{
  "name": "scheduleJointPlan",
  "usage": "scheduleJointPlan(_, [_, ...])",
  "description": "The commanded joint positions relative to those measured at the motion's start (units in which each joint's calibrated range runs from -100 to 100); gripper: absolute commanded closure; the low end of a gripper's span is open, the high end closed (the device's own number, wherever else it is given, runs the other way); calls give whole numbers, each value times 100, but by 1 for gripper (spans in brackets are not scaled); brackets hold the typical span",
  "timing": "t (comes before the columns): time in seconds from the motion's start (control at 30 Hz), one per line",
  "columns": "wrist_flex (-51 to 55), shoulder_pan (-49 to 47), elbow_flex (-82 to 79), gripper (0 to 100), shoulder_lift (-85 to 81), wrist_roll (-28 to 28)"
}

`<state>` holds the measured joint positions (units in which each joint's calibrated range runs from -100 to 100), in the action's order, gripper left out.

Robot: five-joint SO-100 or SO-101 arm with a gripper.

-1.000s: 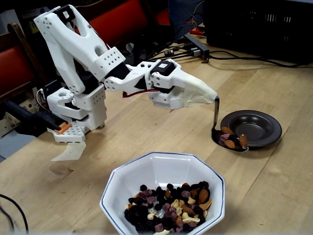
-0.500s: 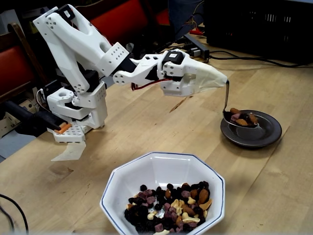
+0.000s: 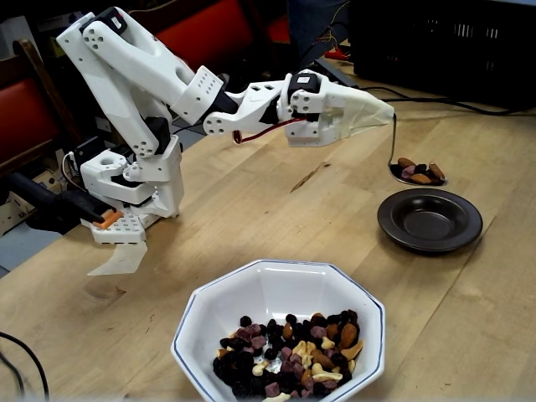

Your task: Use spoon to transfer food from the white bowl to brown plate

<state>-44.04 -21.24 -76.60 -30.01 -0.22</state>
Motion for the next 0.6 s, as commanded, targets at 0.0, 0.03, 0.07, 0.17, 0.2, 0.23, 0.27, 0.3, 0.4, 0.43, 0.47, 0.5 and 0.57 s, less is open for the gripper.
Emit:
scheduleJointPlan(0.0, [-31, -202, 394, 97, -246, 34])
scheduleJointPlan(0.03, [-31, -239, 394, 97, -229, 34])
scheduleJointPlan(0.07, [-31, -269, 394, 97, -221, 34])
scheduleJointPlan(0.17, [-47, -343, 394, 97, -212, 34])
scheduleJointPlan(0.2, [-47, -365, 394, 97, -212, 34])
scheduleJointPlan(0.23, [-47, -380, 394, 97, -212, 34])
scheduleJointPlan(0.27, [-47, -387, 394, 97, -212, 34])
scheduleJointPlan(0.3, [-47, -387, 394, 97, -212, 34])
scheduleJointPlan(0.4, [-55, -387, 394, 97, -204, 39])
scheduleJointPlan(0.43, [-55, -387, 394, 97, -204, 39])
scheduleJointPlan(0.47, [-55, -387, 394, 97, -204, 49])
scheduleJointPlan(0.5, [-55, -380, 394, 97, -204, 78])
scheduleJointPlan(0.57, [-55, -380, 394, 97, -195, 181])
